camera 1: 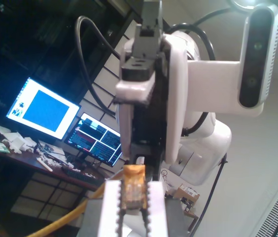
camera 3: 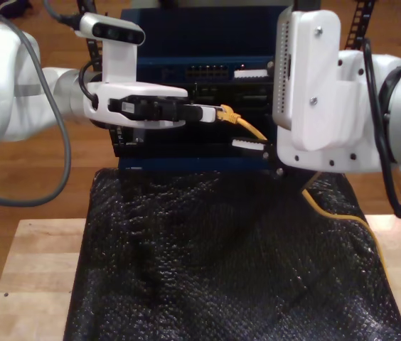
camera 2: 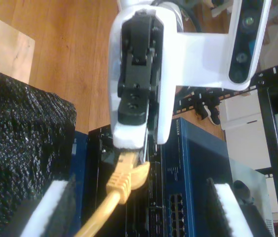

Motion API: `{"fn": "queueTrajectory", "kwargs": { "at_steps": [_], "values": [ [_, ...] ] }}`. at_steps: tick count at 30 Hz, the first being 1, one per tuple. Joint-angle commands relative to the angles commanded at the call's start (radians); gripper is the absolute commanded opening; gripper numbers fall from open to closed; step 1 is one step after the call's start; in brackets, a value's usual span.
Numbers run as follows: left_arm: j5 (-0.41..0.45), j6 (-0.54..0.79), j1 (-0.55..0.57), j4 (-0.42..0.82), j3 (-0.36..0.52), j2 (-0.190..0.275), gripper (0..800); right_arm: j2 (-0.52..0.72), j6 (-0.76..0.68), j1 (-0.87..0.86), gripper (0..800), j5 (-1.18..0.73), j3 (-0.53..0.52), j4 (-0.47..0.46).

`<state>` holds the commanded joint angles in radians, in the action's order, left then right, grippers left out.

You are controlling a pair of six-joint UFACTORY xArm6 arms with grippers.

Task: Grab the cable and plug it in

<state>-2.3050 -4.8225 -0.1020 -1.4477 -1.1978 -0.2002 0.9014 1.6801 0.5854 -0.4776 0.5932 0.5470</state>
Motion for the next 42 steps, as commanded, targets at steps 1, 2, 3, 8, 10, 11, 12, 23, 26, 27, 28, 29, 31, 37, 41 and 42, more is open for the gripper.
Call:
{"fn": "queueTrajectory", "kwargs": {
  "at_steps": [1,2,3,8,10,11,12,23,26,27,28,29,31,37,41,42],
  "values": [
    [-0.003,-0.002,0.000,0.000,0.000,0.000,3,0.000,0.000,0.002,571,0.000,0.000,0.000],
    [-0.005,0.000,0.000,0.000,0.000,-0.002,3,0.000,0.000,0.005,556,0.000,0.000,0.000],
    [-0.005,-0.002,0.000,0.000,0.000,-0.002,3,0.000,0.000,0.005,539,0.000,0.000,0.000],
    [-0.006,-0.021,0.000,0.000,0.002,-0.003,3,0.000,0.000,0.006,479,0.009,-0.008,0.000],
    [-0.008,-0.026,0.000,0.000,0.002,-0.003,3,0.000,0.000,0.006,463,0.014,-0.008,0.000],
    [-0.009,-0.026,0.000,0.000,0.000,-0.003,5,0.000,0.000,0.008,462,0.014,-0.008,0.000],
    [-0.009,-0.026,0.000,0.000,0.002,-0.003,5,0.000,0.000,0.008,462,0.014,-0.008,0.000],
    [-0.011,-0.026,0.000,-0.015,0.003,-0.003,7,0.000,0.000,0.017,366,0.014,-0.015,0.000],
    [-0.011,-0.026,0.000,-0.021,0.005,-0.003,7,0.000,0.000,0.023,365,0.014,-0.017,0.000],
    [-0.011,-0.026,0.000,-0.021,0.005,-0.003,7,0.000,0.000,0.023,365,0.014,-0.017,0.000],
    [-0.011,-0.026,0.000,-0.021,0.005,-0.005,7,0.000,0.000,0.023,365,0.014,-0.017,0.000],
    [-0.011,-0.028,0.000,-0.021,0.005,-0.006,7,0.000,0.000,0.023,365,0.014,-0.017,0.000],
    [-0.011,-0.028,-0.002,-0.021,0.006,-0.014,7,0.000,0.000,0.023,365,0.014,-0.017,0.000],
    [-0.011,-0.041,0.000,-0.021,0.009,-0.014,7,0.008,0.000,0.023,366,0.017,-0.017,0.000],
    [-0.026,-0.044,0.000,-0.021,0.009,-0.015,7,0.008,0.000,0.023,367,0.023,-0.017,0.000],
    [-0.032,-0.044,0.000,-0.021,0.009,-0.015,7,0.009,0.000,0.023,368,0.031,-0.020,0.000]
  ]
}}
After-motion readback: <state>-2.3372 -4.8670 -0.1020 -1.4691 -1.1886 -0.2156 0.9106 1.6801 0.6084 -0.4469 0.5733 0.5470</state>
